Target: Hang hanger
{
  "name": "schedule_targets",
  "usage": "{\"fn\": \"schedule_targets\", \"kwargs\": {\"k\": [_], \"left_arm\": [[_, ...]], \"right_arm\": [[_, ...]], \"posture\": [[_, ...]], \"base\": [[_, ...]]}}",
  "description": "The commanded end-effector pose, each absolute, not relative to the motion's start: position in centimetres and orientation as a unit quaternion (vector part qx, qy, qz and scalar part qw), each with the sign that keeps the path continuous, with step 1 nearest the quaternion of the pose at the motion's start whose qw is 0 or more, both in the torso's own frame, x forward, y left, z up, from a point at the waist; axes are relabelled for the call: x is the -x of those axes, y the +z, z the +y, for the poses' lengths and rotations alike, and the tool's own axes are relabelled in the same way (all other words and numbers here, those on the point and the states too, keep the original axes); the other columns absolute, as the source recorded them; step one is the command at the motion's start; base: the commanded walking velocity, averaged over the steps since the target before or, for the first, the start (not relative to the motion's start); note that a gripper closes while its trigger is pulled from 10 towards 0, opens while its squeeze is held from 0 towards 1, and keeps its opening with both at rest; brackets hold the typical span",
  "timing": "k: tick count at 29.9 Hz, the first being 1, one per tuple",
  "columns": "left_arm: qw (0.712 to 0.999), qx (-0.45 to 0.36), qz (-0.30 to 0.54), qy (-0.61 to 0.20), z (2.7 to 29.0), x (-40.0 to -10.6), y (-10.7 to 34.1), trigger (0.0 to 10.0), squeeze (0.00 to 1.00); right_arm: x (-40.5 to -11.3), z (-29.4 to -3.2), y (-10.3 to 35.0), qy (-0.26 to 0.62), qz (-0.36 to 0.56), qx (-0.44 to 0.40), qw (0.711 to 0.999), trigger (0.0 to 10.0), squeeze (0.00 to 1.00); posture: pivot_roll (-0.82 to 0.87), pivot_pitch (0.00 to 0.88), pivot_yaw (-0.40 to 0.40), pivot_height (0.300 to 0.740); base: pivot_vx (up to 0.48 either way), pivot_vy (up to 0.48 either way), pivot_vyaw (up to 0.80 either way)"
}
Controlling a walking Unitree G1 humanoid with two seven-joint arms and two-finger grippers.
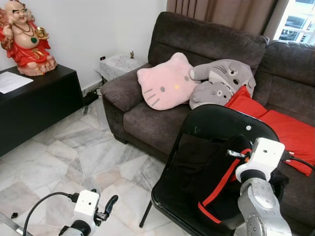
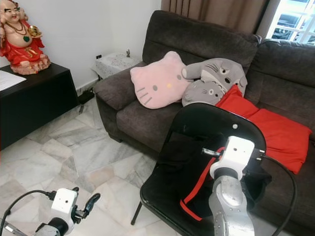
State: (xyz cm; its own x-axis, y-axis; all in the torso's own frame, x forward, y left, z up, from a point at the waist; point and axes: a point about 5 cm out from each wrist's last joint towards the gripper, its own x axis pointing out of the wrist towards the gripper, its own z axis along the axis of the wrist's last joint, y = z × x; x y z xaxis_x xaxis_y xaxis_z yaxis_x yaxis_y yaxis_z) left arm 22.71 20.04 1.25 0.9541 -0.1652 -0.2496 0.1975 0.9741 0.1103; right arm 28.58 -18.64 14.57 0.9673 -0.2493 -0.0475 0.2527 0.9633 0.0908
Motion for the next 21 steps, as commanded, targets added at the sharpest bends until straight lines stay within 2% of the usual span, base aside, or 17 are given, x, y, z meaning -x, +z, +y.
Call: {"fn": "schedule_targets", "kwargs": {"k": [1, 5, 21], "left_arm": [[0.987, -0.063, 0.117, -0.089, 20.15, -22.58, 1.27, 10.0, 0.00], [0.987, -0.062, 0.116, -0.089, 20.12, -22.56, 1.29, 10.0, 0.00], [0.988, -0.060, 0.112, -0.091, 19.93, -22.52, 1.36, 10.0, 0.00]], "right_arm": [[-28.77, -18.92, 14.84, -0.131, 0.014, -0.043, 0.990, 10.0, 0.00], [-28.76, -18.95, 14.67, -0.131, 0.020, -0.040, 0.990, 10.0, 0.00], [-28.97, -18.97, 14.75, -0.129, 0.017, -0.039, 0.991, 10.0, 0.00]], "posture": [[0.01, 0.023, -0.054, 0.740], [0.01, 0.022, -0.053, 0.740], [0.00, 0.000, -0.054, 0.740]], "base": [[0.000, 0.000, 0.00], [0.000, 0.000, 0.00], [-0.265, 0.000, 0.00]]}}
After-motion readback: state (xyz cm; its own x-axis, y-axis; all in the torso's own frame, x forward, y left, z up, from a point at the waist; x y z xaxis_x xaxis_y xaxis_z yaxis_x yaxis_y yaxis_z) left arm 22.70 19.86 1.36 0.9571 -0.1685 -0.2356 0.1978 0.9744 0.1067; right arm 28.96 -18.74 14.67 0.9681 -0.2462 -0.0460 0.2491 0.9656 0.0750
